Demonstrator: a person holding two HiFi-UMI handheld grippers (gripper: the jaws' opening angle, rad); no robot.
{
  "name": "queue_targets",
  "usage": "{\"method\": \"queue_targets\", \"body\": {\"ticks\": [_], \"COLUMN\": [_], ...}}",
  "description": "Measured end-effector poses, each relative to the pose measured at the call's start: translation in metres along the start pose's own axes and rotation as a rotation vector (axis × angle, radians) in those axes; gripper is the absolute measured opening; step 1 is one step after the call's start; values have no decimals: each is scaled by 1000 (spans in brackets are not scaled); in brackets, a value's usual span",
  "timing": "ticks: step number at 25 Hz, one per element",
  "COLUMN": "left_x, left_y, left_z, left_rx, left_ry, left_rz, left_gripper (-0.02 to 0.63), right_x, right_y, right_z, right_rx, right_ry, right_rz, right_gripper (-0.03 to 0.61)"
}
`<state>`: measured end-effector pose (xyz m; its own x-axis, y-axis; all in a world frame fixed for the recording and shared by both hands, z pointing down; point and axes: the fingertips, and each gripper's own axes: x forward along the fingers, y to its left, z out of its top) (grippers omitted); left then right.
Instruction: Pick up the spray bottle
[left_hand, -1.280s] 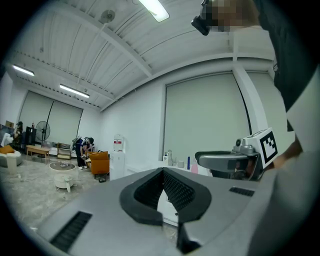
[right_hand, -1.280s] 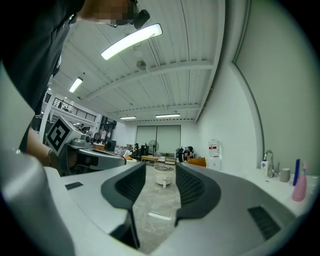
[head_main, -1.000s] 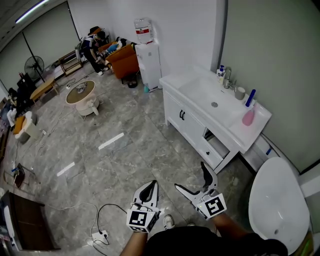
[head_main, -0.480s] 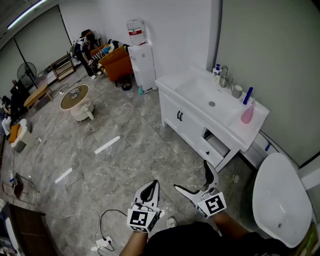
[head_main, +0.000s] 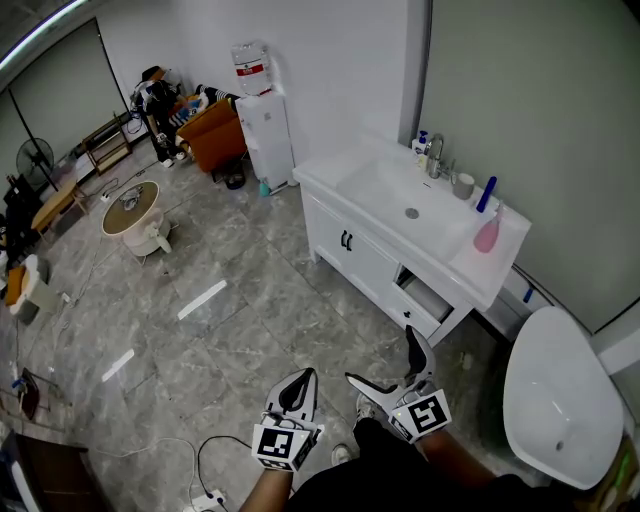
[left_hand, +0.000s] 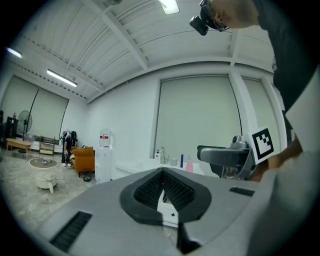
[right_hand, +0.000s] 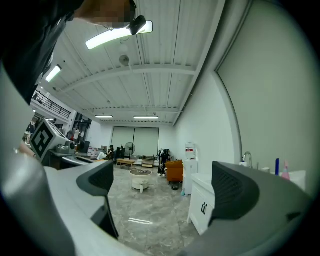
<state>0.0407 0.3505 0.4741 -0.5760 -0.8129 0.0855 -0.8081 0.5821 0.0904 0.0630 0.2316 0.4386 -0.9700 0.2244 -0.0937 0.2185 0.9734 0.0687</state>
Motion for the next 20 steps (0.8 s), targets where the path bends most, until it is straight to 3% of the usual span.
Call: {"method": "queue_targets", "body": {"ticks": [20], "left_x": [200], "left_y": [23], "left_z": [25], "left_rx": [36], "left_ry": [20], "left_rz": [-54], "left_gripper": [-3], "right_x": [96], "right_y": [-171], "right_z": [-32], "right_rx": [-10], "right_ry": [31], "right_rz": [-38], "right_gripper": [586]}}
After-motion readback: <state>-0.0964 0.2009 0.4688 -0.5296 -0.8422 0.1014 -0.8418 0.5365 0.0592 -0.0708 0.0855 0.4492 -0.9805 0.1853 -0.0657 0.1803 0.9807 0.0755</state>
